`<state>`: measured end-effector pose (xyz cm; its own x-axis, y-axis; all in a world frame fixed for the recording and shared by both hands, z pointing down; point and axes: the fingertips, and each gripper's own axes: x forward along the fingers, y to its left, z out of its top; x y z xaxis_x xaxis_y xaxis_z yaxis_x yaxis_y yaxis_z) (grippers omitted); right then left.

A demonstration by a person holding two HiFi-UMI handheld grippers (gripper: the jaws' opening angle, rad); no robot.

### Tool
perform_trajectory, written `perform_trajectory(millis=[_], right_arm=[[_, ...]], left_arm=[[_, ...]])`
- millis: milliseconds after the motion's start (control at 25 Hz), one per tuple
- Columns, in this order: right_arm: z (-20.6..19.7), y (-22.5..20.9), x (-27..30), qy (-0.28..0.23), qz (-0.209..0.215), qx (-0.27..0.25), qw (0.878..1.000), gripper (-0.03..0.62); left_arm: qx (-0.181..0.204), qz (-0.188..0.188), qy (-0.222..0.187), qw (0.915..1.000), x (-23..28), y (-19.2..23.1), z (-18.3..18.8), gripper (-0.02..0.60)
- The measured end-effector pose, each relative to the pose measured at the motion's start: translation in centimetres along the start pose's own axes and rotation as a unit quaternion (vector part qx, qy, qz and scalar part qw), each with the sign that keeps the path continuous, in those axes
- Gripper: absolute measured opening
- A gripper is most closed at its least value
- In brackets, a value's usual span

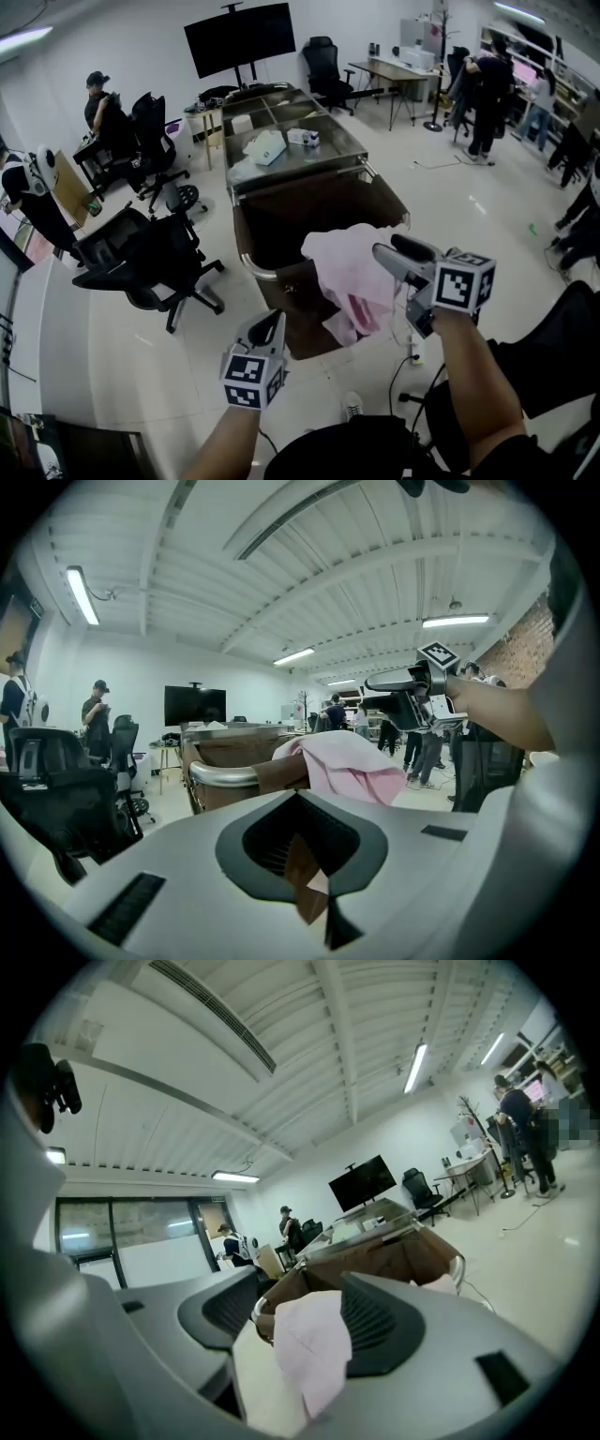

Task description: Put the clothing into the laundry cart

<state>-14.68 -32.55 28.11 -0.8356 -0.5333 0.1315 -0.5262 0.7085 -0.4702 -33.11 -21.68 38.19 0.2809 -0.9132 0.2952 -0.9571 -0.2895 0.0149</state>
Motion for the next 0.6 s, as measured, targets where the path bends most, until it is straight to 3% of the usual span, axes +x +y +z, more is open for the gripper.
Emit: perform_trajectory(millis=[280,440,600], right_arm=[[-4.6,2.6,-5.8,-0.008,-0.054,-0.001,0.999,0.264],[-9.2,3.7,-8.7,0.019,-0.096,-0.026,0.995,0.182],[-13.4,4.5,-10.8,0.056,-0.127,-0.053,0.989,0.004]], left_arm=[[-0.013,-0.057,0.01,0.9982,-3.0,-2.9,-1.4,-0.002],[-0.007,-0.084,0.016,0.9963,-3.7,-4.8,-3.0,-0.002],[-0.002,-0.107,0.023,0.9939,-4.6,-7.3,-4.1,-0.002]])
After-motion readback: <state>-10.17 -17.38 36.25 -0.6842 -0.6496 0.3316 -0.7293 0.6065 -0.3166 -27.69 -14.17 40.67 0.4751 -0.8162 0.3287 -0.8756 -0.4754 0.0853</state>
